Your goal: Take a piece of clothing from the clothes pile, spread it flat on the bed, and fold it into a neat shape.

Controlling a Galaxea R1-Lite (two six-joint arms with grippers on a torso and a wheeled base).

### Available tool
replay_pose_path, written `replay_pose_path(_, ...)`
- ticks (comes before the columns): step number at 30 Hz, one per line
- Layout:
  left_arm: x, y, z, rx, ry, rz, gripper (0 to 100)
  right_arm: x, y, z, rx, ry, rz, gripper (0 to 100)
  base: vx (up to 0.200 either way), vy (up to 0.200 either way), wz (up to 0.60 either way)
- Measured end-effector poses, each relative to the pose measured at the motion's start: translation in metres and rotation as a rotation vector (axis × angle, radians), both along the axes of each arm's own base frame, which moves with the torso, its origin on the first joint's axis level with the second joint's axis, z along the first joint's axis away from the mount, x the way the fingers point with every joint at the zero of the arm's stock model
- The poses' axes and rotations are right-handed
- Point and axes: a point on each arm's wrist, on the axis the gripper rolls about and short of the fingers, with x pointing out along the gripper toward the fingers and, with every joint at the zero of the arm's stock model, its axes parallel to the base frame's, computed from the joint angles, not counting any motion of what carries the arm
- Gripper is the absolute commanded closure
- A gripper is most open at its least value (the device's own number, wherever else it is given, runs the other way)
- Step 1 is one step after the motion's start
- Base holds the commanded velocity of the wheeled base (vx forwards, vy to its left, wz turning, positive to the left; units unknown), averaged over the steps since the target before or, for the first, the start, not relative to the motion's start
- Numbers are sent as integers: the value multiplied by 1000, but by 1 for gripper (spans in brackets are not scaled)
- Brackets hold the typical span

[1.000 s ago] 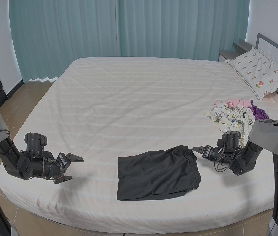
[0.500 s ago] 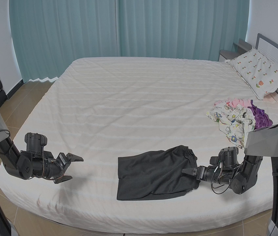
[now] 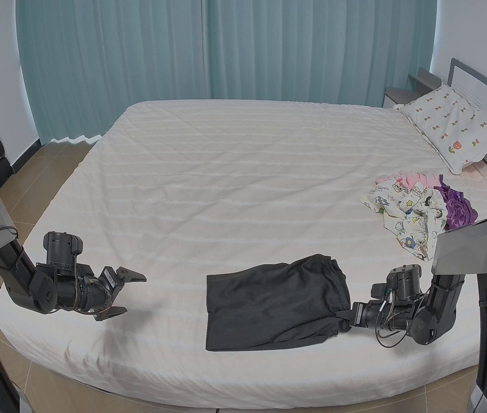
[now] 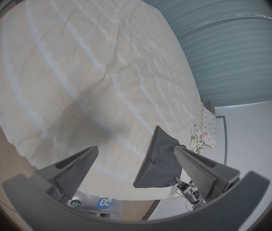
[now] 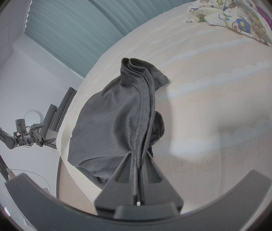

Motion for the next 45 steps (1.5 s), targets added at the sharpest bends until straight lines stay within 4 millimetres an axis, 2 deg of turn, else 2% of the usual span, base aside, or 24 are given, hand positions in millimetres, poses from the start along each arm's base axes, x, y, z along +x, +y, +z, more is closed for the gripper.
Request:
replay_pose_path(16, 0, 0, 0, 1, -1, -1, 0, -34, -8, 12, 3, -1, 6, 100, 0, 0, 0)
replay_pose_path(17, 0, 0, 0, 1, -1, -1, 0, -35, -8, 11, 1, 5, 6, 0, 0, 0, 0)
replay_pose_path(24, 0, 0, 0, 1, -1, 0, 0, -47, -9, 8, -35, 35, 36, 0, 0, 0, 0)
replay_pose_path(29, 0, 0, 0, 2, -1, 0, 0, -41, -13, 10, -33, 5, 17, 0, 0, 0, 0)
replay_pose_path(35, 0, 0, 0, 2, 0, 1, 0, -15, -14, 15, -4, -63, -30, 0, 0, 0, 0)
replay_pose_path(45, 0, 0, 0, 3, 0, 3, 0, 55, -1, 21, 53, -103, -141, 0, 0, 0, 0)
